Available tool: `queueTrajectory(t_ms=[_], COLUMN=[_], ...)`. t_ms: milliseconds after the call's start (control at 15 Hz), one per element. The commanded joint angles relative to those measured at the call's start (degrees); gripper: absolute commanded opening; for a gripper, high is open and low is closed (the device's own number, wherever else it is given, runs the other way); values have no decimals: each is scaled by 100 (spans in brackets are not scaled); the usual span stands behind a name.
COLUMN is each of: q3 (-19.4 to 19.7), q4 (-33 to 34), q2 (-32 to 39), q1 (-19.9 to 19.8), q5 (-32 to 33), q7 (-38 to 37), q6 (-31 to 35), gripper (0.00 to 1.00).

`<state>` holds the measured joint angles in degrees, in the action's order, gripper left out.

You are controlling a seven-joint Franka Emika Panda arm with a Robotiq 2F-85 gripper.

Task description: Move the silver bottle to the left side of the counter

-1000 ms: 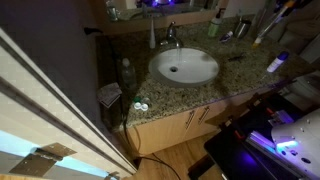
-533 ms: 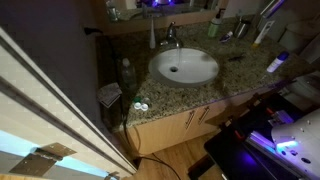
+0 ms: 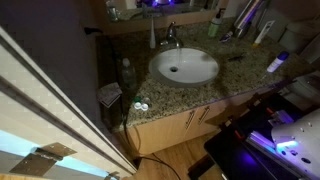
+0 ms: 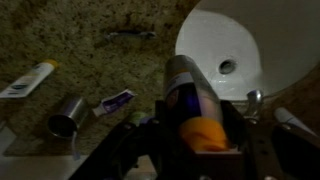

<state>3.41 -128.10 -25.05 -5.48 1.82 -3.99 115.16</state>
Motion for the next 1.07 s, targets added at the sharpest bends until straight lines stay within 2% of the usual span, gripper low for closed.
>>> queueTrajectory(t_ms=[0, 67, 200, 267, 467, 800, 867, 933, 1000], q3=[-63, -208, -185, -134, -471, -1224, -1142, -1241, -1265], q4=[-46, 12, 12, 12, 119, 1085, 512, 621, 614], q2=[-197, -32, -74, -88, 119, 903, 488, 578, 597], q1=[283, 277, 316, 306, 721, 1565, 1422, 1510, 1520], q5=[-131, -18, -25, -28, -80, -582, -433, -448, -444], q7=[365, 10, 89, 148, 436, 414, 293, 199, 156], q6=[-162, -69, -89, -95, -265, -679, -357, -372, -367], gripper=[31, 56, 56, 31, 31, 31, 31, 56, 56])
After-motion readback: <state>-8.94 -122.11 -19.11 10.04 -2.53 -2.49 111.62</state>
